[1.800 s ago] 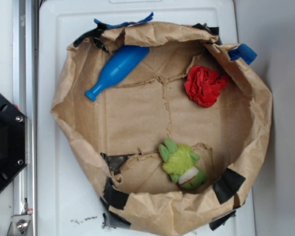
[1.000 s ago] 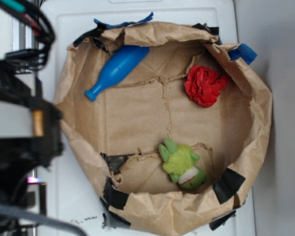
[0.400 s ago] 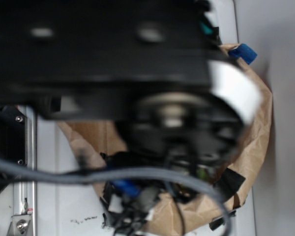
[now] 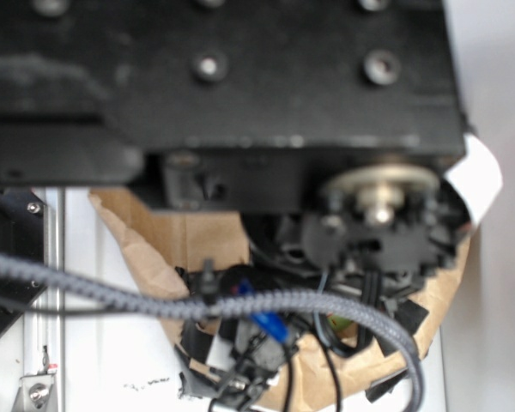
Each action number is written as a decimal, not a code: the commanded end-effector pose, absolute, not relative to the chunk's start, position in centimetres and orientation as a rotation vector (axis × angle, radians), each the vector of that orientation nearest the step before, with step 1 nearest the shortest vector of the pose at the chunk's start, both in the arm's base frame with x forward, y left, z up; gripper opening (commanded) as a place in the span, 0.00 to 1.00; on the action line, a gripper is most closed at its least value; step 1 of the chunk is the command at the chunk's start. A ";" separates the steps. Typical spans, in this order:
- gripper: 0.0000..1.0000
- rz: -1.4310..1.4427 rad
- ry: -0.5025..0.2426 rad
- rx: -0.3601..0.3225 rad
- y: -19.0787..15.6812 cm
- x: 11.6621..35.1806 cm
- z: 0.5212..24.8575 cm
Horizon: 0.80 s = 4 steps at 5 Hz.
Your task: Grab the green animal.
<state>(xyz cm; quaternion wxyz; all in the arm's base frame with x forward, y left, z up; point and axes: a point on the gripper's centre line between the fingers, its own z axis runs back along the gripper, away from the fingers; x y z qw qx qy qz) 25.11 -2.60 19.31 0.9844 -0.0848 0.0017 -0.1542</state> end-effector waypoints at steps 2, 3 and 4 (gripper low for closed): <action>1.00 -0.443 -0.084 -0.089 -1.6 28.3 17.1; 1.00 -0.607 -0.126 -0.040 -0.9 28.8 15.1; 1.00 -0.810 -0.188 -0.070 0.7 28.5 14.1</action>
